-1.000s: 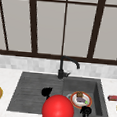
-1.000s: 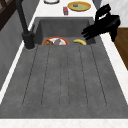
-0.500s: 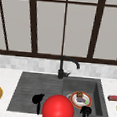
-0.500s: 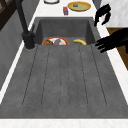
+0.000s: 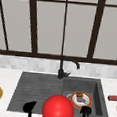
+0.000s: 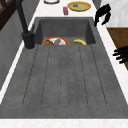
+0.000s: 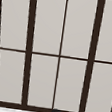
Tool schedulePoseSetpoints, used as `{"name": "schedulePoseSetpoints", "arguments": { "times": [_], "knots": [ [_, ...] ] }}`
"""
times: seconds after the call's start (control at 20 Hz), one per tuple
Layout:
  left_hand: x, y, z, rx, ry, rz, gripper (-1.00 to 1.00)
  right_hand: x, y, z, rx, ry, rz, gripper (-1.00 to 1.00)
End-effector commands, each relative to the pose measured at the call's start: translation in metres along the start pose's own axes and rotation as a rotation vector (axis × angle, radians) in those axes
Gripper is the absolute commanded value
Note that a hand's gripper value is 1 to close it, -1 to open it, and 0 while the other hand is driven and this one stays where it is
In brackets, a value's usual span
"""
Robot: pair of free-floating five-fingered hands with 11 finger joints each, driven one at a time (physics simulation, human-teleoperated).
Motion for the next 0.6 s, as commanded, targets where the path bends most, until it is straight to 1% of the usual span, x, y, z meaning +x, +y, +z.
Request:
{"name": "schedulePoseSetpoints", "arguments": {
  "times": [0.0, 0.15, 0.2, 0.25, 0.3, 0.35, 0.4, 0.5, 0.55],
  "knots": [
    [0.026, -0.017, 0.020, 0.004, 0.009, -0.002, -1.00, 0.000, 0.000, 0.000, 0.000, 0.000, 0.000, 0.00],
    [0.050, -0.023, 0.030, 0.007, 0.001, -0.006, -1.00, 0.000, 0.000, 0.000, 0.000, 0.000, 0.000, 0.00],
    [0.055, -0.024, 0.033, 0.014, -0.012, -0.032, -1.00, 0.000, 0.000, 0.000, 0.000, 0.000, 0.000, 0.00],
    [0.057, -0.020, 0.030, 0.020, -0.027, -0.094, -1.00, 0.000, 0.000, 0.000, 0.000, 0.000, 0.000, 0.00],
    [0.050, -0.014, 0.024, 0.002, -0.036, -0.060, -1.00, 0.000, 0.000, 0.000, 0.000, 0.000, 0.000, 0.00],
    [0.046, -0.021, 0.029, 0.000, 0.001, -0.002, -1.00, 0.000, 0.000, 0.000, 0.000, 0.000, 0.000, 0.00],
    [0.046, -0.020, 0.029, 0.000, 0.003, 0.004, -1.00, 0.000, 0.000, 0.000, 0.000, 0.000, 0.000, 0.00],
    [0.047, -0.020, 0.030, 0.000, 0.002, -0.003, -1.00, 0.000, 0.000, 0.000, 0.000, 0.000, 0.000, 0.00],
    [0.044, -0.017, 0.026, 0.004, 0.014, -0.007, -1.00, 0.000, 0.000, 0.000, 0.000, 0.000, 0.000, 0.00]
  ]
}}
